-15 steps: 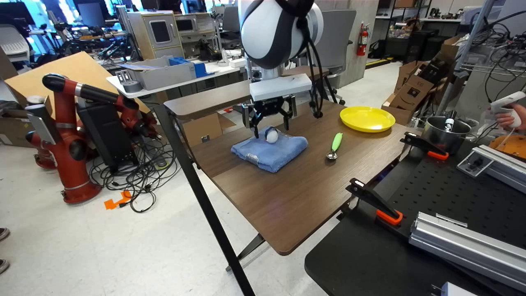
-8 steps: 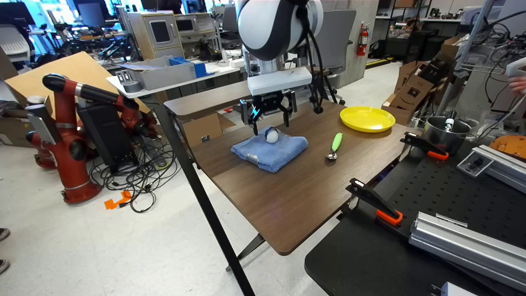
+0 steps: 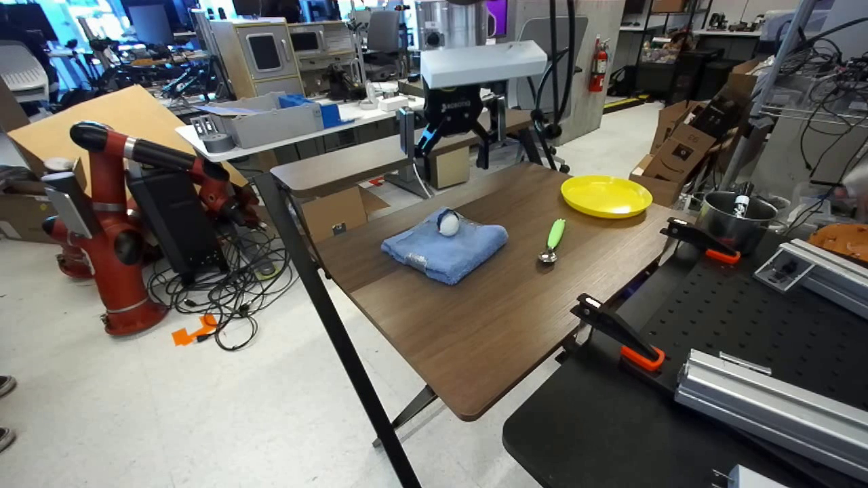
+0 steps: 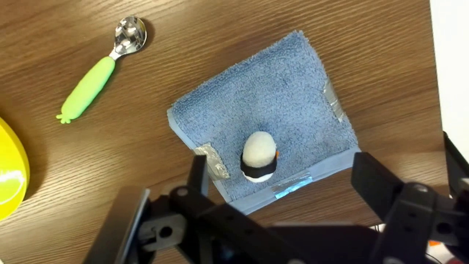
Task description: Move the plush toy from the plate to the towel
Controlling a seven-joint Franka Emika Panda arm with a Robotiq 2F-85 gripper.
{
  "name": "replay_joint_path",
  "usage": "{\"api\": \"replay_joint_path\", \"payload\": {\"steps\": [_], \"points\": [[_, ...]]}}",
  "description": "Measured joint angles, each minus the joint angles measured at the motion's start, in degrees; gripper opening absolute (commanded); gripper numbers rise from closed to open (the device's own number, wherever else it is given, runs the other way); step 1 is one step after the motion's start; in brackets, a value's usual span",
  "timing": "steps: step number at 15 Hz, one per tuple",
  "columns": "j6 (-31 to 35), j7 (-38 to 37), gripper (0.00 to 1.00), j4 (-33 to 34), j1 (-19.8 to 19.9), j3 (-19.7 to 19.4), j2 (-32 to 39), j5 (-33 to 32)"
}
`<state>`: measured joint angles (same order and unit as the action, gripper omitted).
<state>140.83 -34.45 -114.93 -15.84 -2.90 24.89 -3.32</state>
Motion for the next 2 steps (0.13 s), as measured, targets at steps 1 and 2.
{"api": "replay_joint_path", "payload": {"steps": [1,2], "points": [[0.1,0.0,1.00,-0.4,0.0,0.0,-0.2,0.0],[0.1,0.0,1.00,-0.6,0.0,0.0,-0.1,0.0]]}}
